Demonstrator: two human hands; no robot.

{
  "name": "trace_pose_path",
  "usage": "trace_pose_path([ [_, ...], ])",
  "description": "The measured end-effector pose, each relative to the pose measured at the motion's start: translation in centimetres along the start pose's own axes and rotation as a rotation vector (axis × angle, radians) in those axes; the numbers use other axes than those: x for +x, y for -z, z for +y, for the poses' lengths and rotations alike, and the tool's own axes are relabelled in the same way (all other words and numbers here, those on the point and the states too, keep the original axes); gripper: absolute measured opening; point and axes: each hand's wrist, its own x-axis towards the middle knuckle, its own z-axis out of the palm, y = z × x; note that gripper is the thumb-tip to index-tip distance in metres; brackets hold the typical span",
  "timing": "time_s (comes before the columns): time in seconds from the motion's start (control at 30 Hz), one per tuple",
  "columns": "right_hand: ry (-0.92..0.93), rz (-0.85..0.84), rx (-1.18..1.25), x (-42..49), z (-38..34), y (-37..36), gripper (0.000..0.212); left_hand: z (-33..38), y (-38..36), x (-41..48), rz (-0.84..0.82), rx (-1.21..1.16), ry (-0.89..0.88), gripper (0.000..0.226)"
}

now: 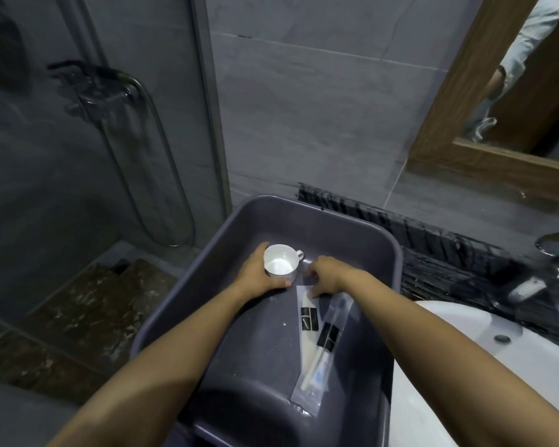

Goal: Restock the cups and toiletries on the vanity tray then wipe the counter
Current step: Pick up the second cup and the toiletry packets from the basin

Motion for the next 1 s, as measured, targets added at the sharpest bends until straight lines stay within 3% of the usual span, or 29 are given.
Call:
trace_pose_path([
  [0.2,0.008,0.068,0.059,0.5,0.1,-1.2,0.051,-0.4,-0.5,0.2,0.045,-0.103,-0.021,0.079],
  [0.43,-0.012,0.046,0.111,0.5,-0.1,-1.7,0.022,-0.3,-0.2,-0.1,0.044,-0.147,0.011,0.076],
  [0.83,0.015,0.107,0.161,0.2,-0.1,-1.1,0.013,0.0,2.1,-1.3,0.034,-0.139,0.020,0.069],
  [1.0,0.028,-0.008,0.456,-1.3,0.9,1.1,0.017,0.3,3.4,-2.1,0.015,-0.165,0.033,0.072],
])
